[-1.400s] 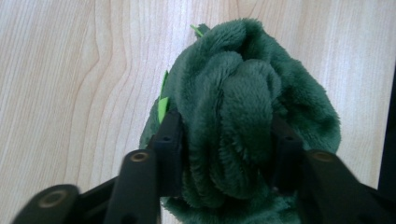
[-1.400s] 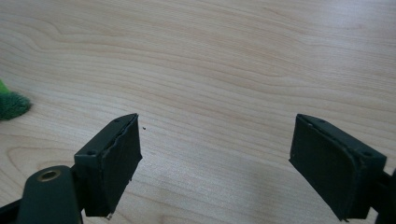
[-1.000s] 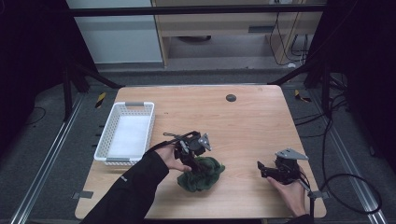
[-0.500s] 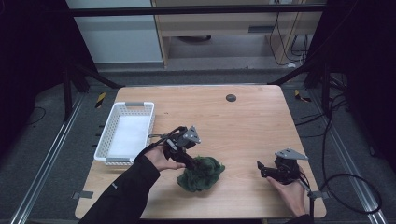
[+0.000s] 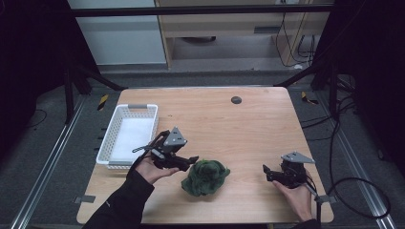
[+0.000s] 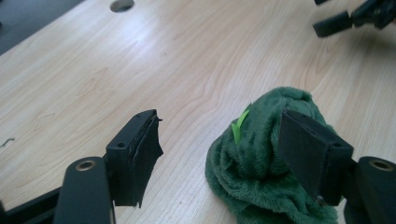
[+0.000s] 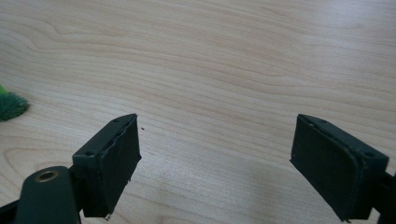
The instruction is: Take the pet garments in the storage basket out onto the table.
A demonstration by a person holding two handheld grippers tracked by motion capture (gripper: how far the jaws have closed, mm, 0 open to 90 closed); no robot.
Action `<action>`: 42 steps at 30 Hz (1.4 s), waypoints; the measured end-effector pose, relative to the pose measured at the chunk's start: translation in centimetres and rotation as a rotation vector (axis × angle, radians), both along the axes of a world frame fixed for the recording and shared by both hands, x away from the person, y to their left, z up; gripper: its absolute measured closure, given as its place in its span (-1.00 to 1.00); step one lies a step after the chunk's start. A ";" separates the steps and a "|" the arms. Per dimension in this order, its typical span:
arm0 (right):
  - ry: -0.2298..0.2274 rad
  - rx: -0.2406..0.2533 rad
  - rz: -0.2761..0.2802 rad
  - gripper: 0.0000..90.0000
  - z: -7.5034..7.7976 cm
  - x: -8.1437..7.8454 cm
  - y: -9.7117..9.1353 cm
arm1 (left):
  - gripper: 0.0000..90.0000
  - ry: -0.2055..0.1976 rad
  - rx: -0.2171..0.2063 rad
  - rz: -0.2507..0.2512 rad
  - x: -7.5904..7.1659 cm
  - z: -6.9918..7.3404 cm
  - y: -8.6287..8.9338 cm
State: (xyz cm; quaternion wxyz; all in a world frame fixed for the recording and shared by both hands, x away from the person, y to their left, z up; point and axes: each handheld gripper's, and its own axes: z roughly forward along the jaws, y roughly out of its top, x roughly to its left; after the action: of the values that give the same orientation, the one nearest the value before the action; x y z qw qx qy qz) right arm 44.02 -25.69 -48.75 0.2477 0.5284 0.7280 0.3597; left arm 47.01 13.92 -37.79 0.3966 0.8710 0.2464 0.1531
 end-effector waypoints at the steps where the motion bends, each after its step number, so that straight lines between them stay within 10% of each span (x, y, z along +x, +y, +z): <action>1: -0.002 -0.002 0.000 -0.66 0.0 0.0 0.0 | -0.39 -0.008 -0.014 0.010 -0.1 -0.1 0.3; 26: -0.006 0.014 -0.007 -0.67 0.1 -0.1 -0.1 | -0.37 -0.114 -0.231 0.358 -3.7 -3.4 8.3; 42: -0.016 0.015 -0.003 -0.67 0.3 -0.2 -0.1 | -0.03 -0.128 -0.253 0.551 -5.9 -5.3 13.4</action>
State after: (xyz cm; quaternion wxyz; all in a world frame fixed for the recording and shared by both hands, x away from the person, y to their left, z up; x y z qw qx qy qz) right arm 43.78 -25.84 -48.49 0.2500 0.5287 0.7224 0.3690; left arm 41.14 27.33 -43.08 0.4601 0.7037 0.4648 0.2776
